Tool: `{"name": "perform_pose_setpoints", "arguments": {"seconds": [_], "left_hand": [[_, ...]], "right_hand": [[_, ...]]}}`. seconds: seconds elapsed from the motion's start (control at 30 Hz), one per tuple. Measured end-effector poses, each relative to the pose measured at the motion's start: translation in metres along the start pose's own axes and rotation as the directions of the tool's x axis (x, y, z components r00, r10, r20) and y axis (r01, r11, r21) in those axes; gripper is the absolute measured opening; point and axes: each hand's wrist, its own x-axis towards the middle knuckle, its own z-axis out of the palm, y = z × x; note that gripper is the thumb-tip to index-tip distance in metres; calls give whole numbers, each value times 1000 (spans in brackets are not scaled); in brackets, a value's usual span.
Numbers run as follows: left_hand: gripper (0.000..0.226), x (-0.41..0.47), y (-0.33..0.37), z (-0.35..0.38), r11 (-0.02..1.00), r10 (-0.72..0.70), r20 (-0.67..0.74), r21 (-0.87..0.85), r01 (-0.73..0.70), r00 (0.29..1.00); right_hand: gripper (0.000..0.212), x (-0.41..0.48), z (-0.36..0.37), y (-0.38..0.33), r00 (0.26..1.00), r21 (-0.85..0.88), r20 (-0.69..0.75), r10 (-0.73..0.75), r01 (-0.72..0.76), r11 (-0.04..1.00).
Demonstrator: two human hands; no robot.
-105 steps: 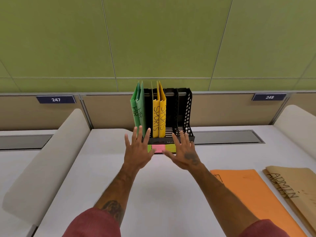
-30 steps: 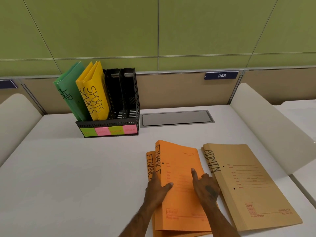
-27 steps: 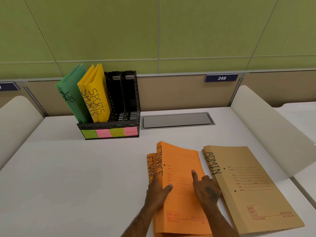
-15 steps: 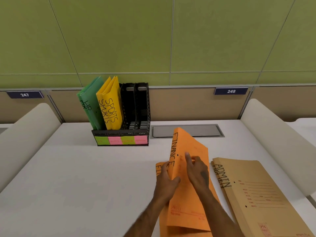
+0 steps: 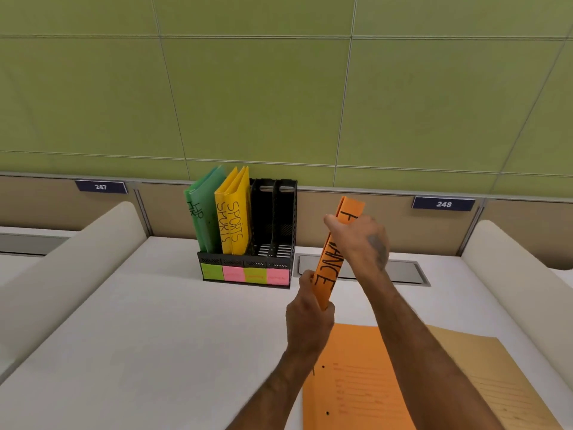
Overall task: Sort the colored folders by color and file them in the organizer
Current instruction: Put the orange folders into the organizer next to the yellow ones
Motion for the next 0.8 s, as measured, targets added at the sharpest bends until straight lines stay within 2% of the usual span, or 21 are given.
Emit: {"name": "perform_pose_setpoints", "arguments": {"seconds": [0.2, 0.37, 0.53, 0.6, 0.67, 0.8], "left_hand": [[83, 10, -16, -25, 993, 97, -69, 77, -92, 993], [82, 30, -37, -49, 987, 155, -62, 64, -151, 986], [87, 58, -62, -68, 975, 213, -61, 76, -208, 975], [89, 70, -73, -74, 966, 253, -61, 62, -249, 966], [88, 83, -82, -79, 957, 290, -58, 47, -287, 955], [83, 112, -95, -90, 939, 341, -10, -31, -341, 940]], "right_hand": [[37, -15, 9, -28, 998, 167, 19, -59, 55, 984], [43, -27, 22, -53, 981, 190, -21, -194, 195, 962], [39, -26, 40, -80, 977, 156, 148, -152, 128, 979], [35, -26, 49, -90, 977, 164, 166, -137, 110, 980], [32, -26, 58, -100, 981, 189, 146, -124, 96, 977], [40, -20, 76, -119, 993, 209, 10, -116, 111, 972]]}}
